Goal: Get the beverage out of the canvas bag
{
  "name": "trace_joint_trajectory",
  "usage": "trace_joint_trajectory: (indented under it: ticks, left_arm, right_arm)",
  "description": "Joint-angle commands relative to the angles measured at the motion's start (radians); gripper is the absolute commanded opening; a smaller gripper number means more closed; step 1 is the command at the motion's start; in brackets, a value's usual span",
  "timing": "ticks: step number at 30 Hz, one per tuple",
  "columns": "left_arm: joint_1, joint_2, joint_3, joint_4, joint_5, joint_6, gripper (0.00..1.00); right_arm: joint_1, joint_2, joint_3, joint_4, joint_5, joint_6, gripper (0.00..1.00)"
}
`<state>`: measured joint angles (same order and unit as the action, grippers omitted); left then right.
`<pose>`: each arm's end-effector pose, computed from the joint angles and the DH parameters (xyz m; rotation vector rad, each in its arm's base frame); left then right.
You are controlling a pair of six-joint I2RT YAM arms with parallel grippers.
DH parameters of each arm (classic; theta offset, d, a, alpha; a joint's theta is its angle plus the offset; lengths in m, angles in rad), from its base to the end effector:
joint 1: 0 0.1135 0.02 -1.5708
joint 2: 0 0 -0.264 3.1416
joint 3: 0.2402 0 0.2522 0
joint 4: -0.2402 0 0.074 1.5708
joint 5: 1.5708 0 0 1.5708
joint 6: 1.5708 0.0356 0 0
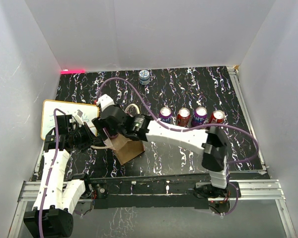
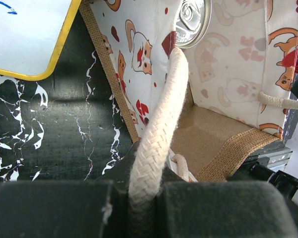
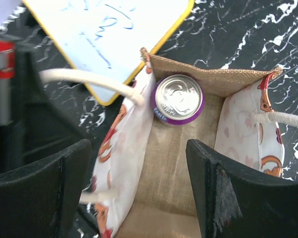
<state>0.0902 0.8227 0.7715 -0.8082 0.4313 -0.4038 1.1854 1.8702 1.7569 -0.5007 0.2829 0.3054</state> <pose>0.1583 -0.0006 0.2738 -0.4015 2.3997 -0.6654 0.1733 0.4007 0.3353 -0.7912 2.0625 0.5444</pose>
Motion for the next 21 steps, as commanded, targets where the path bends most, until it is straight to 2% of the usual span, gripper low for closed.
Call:
trace_joint_trajectory:
  ticks: [1,12,21]
  left_arm:
    - [0.007,-0.014,-0.003,-0.005,0.017,0.001,0.0]
    - [0.007,-0.011,-0.002,-0.006,0.021,0.002,0.0]
    - [0.008,-0.008,-0.001,-0.005,0.021,0.002,0.0]
  right_arm:
    - [-0.032,0.092,0.129,-0.089,0.103,-0.008,0.79]
    - [-0.132,0.208,0.118,-0.059,-0.076,0.002,0.78]
    - [-0.133,0.262,0.148,-0.042,-0.13,-0.038,0.86]
